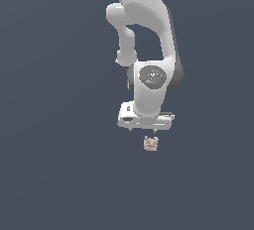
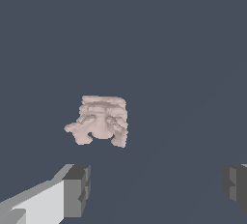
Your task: Pick up the object and move it to a goal position.
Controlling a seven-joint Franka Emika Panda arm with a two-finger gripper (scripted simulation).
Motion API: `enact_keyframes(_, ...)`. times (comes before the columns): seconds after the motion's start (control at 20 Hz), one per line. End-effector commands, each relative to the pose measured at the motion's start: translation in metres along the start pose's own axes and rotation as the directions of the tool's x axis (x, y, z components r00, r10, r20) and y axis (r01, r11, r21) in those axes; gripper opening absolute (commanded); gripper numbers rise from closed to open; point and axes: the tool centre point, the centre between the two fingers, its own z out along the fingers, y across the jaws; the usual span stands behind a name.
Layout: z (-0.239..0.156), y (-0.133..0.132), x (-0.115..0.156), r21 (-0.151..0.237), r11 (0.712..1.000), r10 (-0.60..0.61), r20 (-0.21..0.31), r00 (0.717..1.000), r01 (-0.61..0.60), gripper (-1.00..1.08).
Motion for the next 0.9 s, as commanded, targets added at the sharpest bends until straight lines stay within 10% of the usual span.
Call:
enact_keyframes(0.0,0.010,-0.013,0.008,-0.002,1.000,0.018,0.000,1.000,-0.018,1.00)
enact_keyframes(0.85,0.036,-0.046,0.024,-0.007,0.998,0.059,0.000,0.998,-0.059,1.00)
